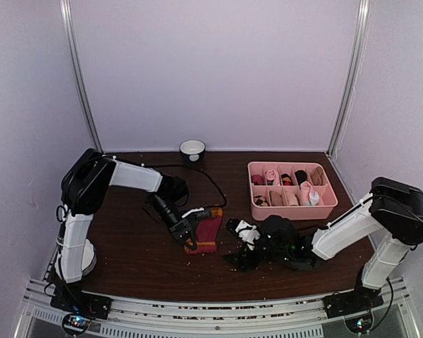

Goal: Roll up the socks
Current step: Roll the sock at the center of the board.

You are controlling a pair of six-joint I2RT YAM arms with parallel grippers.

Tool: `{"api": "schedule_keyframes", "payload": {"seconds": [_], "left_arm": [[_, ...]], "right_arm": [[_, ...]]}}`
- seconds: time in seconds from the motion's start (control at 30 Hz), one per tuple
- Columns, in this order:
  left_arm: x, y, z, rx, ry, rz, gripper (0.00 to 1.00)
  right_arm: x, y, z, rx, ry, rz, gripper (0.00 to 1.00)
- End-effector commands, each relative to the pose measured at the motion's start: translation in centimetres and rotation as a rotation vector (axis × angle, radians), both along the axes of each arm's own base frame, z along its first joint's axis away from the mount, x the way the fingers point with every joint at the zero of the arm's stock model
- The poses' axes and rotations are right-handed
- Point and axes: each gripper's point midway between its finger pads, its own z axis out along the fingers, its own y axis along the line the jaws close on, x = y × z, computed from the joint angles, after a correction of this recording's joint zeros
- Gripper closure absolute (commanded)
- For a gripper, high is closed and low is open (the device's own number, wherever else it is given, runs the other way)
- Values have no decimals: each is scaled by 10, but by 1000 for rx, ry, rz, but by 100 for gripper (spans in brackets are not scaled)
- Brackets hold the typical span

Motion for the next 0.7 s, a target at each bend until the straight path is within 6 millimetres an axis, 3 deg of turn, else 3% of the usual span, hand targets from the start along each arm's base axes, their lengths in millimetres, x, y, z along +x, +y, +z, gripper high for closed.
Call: {"api": "schedule_keyframes", "payload": {"seconds": [0.0, 0.1, 0.13, 0.2, 0.27, 0.3, 0.43, 0.6, 0.67], "left_arm": [[-3, 26, -41, 189, 51, 13, 95], [-1, 28, -45, 210, 46, 13, 95], [-1, 28, -46, 216, 45, 13, 95], [1, 29, -50, 230, 41, 12, 95], [1, 30, -53, 243, 41, 8, 95], [2, 31, -54, 247, 44, 8, 95], [4, 31, -56, 258, 37, 7, 95], [5, 32, -58, 272, 41, 1, 95], [7, 31, -57, 274, 37, 0, 95]], "right_arm": [[-9, 19, -13, -210, -115, 141, 30], [-10, 33, -9, -203, -172, 180, 63], [-11, 38, -8, -201, -194, 202, 64], [-15, 46, -9, -199, -234, 245, 50], [-14, 54, -11, -213, -254, 275, 6], [-13, 57, -13, -222, -262, 286, 1], [-5, 71, -13, -252, -304, 308, 5], [0, 80, -15, -288, -328, 326, 19], [-1, 81, -19, -300, -310, 343, 30]]}}
